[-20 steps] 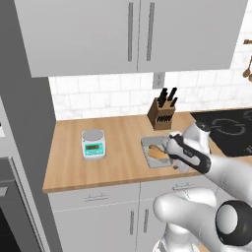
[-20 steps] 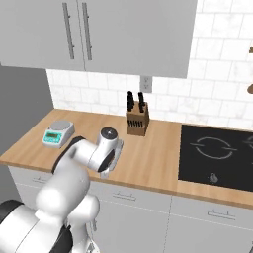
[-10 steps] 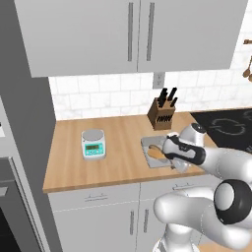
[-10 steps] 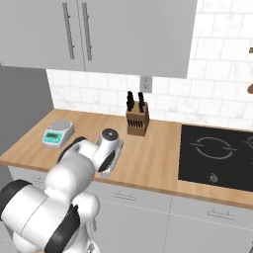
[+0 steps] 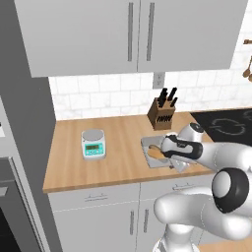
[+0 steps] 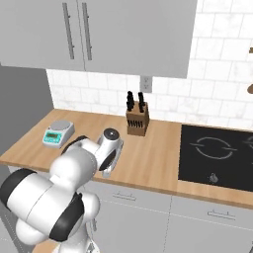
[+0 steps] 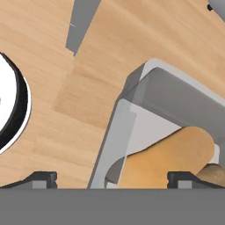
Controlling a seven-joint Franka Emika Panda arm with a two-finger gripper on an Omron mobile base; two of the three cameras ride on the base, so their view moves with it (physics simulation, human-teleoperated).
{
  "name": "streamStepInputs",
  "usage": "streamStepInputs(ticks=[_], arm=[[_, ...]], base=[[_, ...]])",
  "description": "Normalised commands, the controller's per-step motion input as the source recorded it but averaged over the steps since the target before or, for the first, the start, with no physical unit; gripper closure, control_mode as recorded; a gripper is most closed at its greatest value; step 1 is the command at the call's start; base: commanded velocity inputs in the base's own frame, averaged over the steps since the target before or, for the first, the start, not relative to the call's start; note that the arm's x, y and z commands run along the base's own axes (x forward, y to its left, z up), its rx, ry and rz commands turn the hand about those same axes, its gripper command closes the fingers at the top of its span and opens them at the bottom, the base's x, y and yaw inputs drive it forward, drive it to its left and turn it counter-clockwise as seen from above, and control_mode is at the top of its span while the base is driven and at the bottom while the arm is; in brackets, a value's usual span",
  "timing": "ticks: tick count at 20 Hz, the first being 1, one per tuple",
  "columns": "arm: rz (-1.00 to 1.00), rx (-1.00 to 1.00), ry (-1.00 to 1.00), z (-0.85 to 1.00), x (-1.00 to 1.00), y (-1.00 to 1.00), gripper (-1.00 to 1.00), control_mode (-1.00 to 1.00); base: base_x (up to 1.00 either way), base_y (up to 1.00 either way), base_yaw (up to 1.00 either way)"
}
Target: Take the meat container that has the fish and place it on the second highest rack of the freezer. Then take the vegetable container that has the sweet potato and squash and place it on the highest rack of the freezer.
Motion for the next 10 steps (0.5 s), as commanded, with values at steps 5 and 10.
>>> streamStepInputs(ticks=[5,10], arm=[[0.0,0.0,0.0,-0.13,0.0,0.01,-1.0,-1.0],[0.0,0.0,0.0,-0.13,0.0,0.01,-1.0,-1.0]], base=[[0.0,0.0,0.0],[0.0,0.0,0.0]])
